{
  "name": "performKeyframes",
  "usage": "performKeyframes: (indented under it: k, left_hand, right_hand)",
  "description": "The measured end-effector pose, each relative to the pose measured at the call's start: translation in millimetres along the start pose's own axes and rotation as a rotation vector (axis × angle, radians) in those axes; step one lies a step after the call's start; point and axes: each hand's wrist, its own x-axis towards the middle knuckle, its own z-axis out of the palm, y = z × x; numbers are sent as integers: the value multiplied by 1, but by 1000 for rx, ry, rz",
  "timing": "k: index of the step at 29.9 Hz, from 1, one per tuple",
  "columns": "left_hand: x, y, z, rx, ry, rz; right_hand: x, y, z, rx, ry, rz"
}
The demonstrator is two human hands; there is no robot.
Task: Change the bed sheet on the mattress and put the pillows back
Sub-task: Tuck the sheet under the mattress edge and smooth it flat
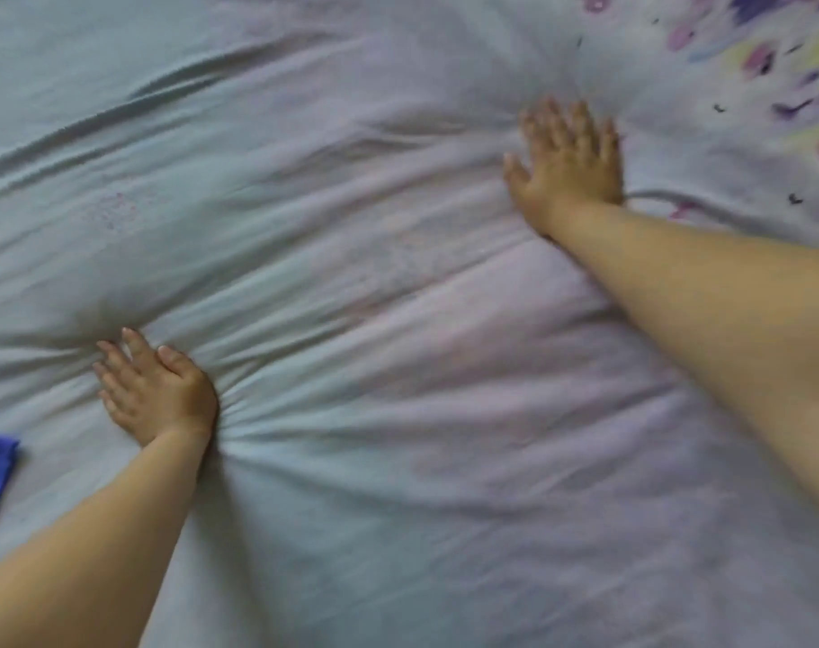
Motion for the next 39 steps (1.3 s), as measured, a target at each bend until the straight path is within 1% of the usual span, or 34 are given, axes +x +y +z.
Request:
performKeyframes:
  k: [1, 3, 4, 5, 6, 7, 8, 9, 10, 11, 12, 13, 14, 15, 17, 19, 20, 21, 22, 23, 24, 25, 26, 27, 29, 31, 32, 33, 34, 35, 36, 37, 38, 39]
  left_hand:
    - [-13, 13, -7, 23, -73, 9]
    - [-28, 43, -20, 38, -242, -3]
    - [-51, 67, -22, 65, -314, 79]
    - [-82, 91, -23, 99, -365, 223]
    - [-117, 116, -22, 114, -410, 378]
    - [-153, 144, -20, 97, -454, 509]
    - [-190, 170, -17, 52, -483, 596]
    - [-228, 194, -14, 10, -494, 653]
    - [-264, 213, -12, -18, -504, 693]
    - [-297, 228, -11, -45, -522, 720]
    - [-327, 237, -11, -64, -547, 752]
    - [-351, 240, -13, -69, -570, 794]
    - [-373, 240, -15, -65, -594, 846]
    - [-390, 237, -18, -54, -627, 906]
    - [-410, 237, -24, -15, -756, 1036]
    - [-411, 246, -32, -129, -922, 1098]
    - [-409, 248, -37, -249, -936, 1073]
    - [-407, 247, -39, -342, -843, 1021]
    - [-407, 243, -39, -353, -676, 945]
    - [-410, 237, -38, -297, -537, 858]
    - [-422, 230, -38, -206, -480, 802]
    - [-438, 221, -39, -125, -484, 786]
    - [-460, 213, -40, -79, -503, 820]
    - [-487, 208, -40, -68, -532, 892]
    - [-542, 199, -39, -74, -601, 1081]
    - [-593, 188, -42, -71, -692, 1261]
    - [-611, 186, -45, -79, -739, 1338]
    - [-625, 183, -50, -104, -787, 1392]
    - [-630, 180, -54, -136, -815, 1419]
    - [-632, 174, -57, -179, -789, 1406]
    - [-630, 165, -60, -217, -708, 1344]
    - [-624, 153, -60, -220, -602, 1239]
    - [-619, 138, -60, -181, -512, 1129]
    - [-614, 119, -61, -109, -467, 1056]
  right_hand:
    - [-10, 71, -15, -49, 13, 110]
    - [-15, 161, -30, -79, 7, 251]
    - [-24, 189, -41, -19, 15, 358]
    - [-33, 197, -49, 72, 21, 489]
    - [-42, 186, -55, 140, 43, 561]
    - [-53, 161, -60, 182, 71, 525]
    - [-64, 132, -59, 198, 95, 383]
    - [-79, 101, -52, 212, 79, 169]
    - [-100, 75, -44, 206, -5, -37]
    - [-123, 63, -36, 182, -115, -147]
    - [-144, 75, -27, 104, -169, -155]
    - [-162, 104, -18, 27, -144, -76]
    - [-180, 142, -15, 9, -65, 60]
    - [-195, 184, -14, 14, 25, 198]
    - [-219, 258, -22, 49, 138, 453]
    - [-236, 284, -38, 125, 240, 691]
    - [-243, 276, -44, 144, 288, 711]
    - [-254, 260, -45, 161, 298, 592]
    - [-270, 241, -41, 161, 243, 391]
    - [-289, 223, -31, 146, 130, 195]
    - [-315, 215, -23, 97, 28, 69]
    - [-338, 221, -15, 24, 3, 33]
    - [-357, 242, -13, -25, 26, 96]
    - [-376, 273, -13, -31, 46, 220]
    - [-422, 346, -12, -58, 76, 511]
    - [-473, 404, -20, 49, 81, 839]
    - [-488, 414, -26, 108, 108, 974]
    - [-497, 409, -32, 143, 131, 1058]
    - [-499, 392, -36, 153, 164, 1039]
    - [-501, 368, -37, 160, 199, 927]
    - [-501, 341, -37, 154, 217, 756]
    - [-504, 313, -31, 128, 186, 571]
    - [-513, 291, -20, 84, 135, 445]
    - [-525, 279, -10, 35, 79, 407]
